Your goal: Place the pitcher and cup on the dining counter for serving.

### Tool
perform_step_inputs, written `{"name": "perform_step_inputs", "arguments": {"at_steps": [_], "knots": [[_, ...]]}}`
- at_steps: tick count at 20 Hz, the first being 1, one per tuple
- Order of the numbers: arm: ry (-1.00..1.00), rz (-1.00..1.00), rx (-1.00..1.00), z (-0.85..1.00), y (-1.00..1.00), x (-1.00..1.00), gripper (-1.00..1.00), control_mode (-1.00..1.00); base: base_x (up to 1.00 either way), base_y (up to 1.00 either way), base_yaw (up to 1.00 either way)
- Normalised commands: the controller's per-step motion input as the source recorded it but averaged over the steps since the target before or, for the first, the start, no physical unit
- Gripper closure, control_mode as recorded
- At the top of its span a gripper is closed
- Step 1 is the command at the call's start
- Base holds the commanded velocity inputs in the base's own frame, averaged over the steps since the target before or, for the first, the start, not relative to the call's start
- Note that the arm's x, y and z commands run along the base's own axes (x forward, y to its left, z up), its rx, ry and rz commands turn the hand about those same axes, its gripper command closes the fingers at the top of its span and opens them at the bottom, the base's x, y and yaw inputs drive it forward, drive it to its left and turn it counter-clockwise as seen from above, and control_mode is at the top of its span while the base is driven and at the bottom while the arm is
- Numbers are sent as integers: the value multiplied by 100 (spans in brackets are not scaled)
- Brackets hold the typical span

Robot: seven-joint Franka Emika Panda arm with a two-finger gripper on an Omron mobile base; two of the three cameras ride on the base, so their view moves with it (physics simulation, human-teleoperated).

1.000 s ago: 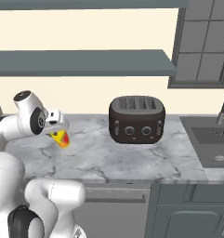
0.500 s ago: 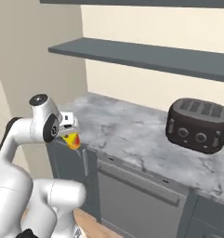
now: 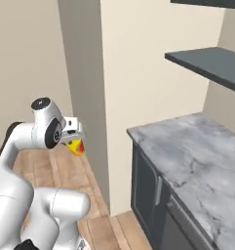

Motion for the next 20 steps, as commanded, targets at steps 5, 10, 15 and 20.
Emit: {"name": "perform_step_inputs", "arguments": {"at_steps": [5, 10, 15, 20], "knots": [[0, 0, 0, 0, 0, 0, 100, 100, -4, 0, 100], [0, 0, 0, 0, 0, 0, 100, 100, 0, 0, 100], [0, 0, 0, 0, 0, 0, 100, 100, 0, 0, 100], [0, 0, 0, 0, 0, 0, 100, 100, 0, 0, 100]]}}
